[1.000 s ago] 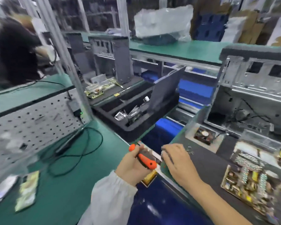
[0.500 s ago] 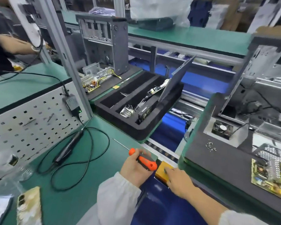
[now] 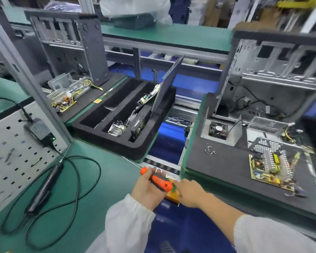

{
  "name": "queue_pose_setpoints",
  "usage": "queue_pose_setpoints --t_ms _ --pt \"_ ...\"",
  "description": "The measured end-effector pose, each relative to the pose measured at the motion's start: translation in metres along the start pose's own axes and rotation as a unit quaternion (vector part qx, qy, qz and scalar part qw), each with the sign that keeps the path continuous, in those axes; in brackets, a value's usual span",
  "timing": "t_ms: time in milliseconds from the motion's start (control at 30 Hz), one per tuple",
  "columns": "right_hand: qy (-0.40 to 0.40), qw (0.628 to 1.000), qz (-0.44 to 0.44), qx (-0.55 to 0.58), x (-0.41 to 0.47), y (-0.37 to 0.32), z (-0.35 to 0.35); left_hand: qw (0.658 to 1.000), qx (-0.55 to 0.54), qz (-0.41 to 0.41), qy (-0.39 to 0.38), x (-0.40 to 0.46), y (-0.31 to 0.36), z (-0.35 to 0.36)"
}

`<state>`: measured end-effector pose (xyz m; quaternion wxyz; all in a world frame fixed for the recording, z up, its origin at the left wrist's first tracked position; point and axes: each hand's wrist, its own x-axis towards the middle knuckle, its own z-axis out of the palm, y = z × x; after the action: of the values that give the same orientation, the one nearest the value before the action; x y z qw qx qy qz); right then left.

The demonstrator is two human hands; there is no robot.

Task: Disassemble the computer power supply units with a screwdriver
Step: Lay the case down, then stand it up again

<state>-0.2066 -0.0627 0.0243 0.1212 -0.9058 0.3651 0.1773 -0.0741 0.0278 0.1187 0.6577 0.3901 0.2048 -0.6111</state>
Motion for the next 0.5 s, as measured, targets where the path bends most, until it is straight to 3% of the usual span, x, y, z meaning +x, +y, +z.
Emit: queue_pose_setpoints --t_ms 67,100,167,233,400,500 --pt "0.074 0.987 0.023 0.138 -0.015 -0.001 -0.022 1.000 0.017 0.017 -0.011 0.003 -0.010 0.011" --pt "0.118 0.964 0.037 0.234 -0.025 0.000 -0.035 0.999 0.033 0.024 -0.021 0.003 -0.017 0.018" --pt "0.183 0.890 0.058 0.414 -0.046 0.007 -0.062 0.994 0.086 0.031 -0.059 0.000 -0.035 0.032" --pt "0.204 0.834 0.070 0.508 -0.069 0.020 -0.085 0.983 0.145 0.044 -0.105 -0.003 -0.057 0.049" --pt "0.204 0.877 0.098 0.424 -0.130 0.074 -0.101 0.955 0.223 0.055 -0.188 -0.020 -0.128 0.098" --pt "0.214 0.871 0.107 0.429 -0.181 0.115 -0.104 0.947 0.235 0.027 -0.217 -0.034 -0.180 0.126"
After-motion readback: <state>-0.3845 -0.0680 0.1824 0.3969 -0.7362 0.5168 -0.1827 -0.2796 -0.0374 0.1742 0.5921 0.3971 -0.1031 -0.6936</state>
